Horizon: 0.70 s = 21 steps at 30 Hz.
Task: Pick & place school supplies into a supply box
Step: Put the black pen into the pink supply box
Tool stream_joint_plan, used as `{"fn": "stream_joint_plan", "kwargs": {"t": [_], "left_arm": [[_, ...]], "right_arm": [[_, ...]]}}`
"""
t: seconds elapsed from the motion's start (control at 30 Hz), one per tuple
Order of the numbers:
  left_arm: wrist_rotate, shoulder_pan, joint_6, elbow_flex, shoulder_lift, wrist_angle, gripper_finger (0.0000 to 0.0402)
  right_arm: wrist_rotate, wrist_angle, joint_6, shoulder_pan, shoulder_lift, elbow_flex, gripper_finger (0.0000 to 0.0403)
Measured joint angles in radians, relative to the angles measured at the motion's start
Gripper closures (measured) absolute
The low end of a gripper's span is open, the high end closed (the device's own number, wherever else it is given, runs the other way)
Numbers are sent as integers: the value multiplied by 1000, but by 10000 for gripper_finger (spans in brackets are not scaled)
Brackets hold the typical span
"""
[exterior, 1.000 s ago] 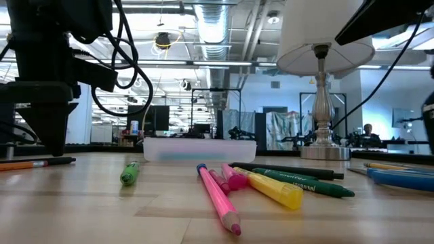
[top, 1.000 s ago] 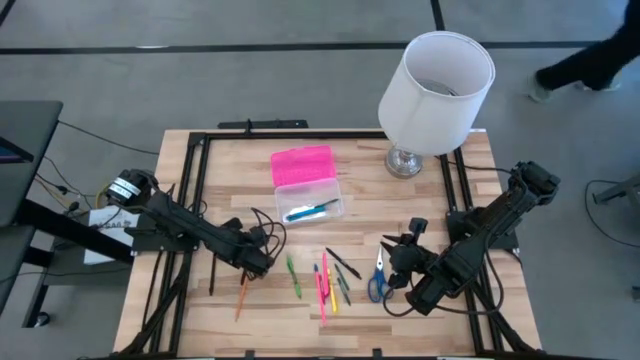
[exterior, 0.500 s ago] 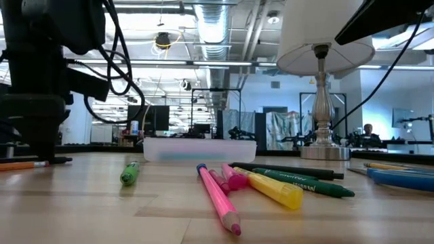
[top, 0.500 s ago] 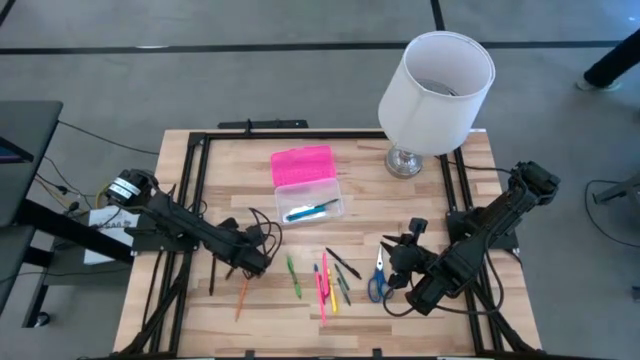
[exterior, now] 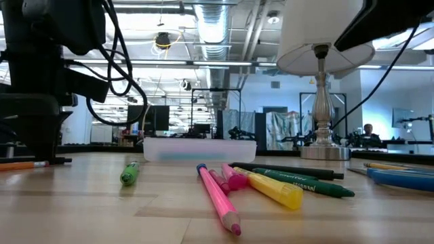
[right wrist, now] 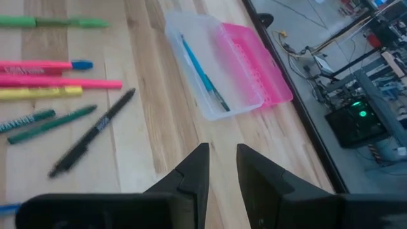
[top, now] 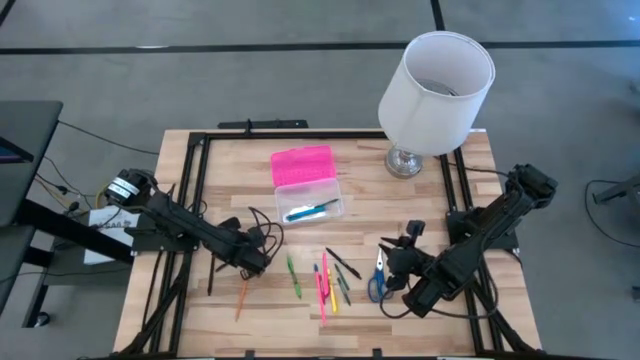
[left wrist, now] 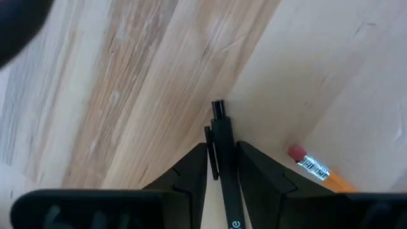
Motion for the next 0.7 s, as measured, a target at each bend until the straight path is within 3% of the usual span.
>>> {"fn": "stream_joint_plan", "kwargs": {"t": [0.37, 0.7], "left_arm": [[29, 50, 118, -2, 1, 41, 352], [48, 119, 286, 15, 3, 73, 335]], "right_arm": [[3, -11, -7, -4, 90, 2, 328], [10, -14, -34, -10, 110, 1, 328]]}}
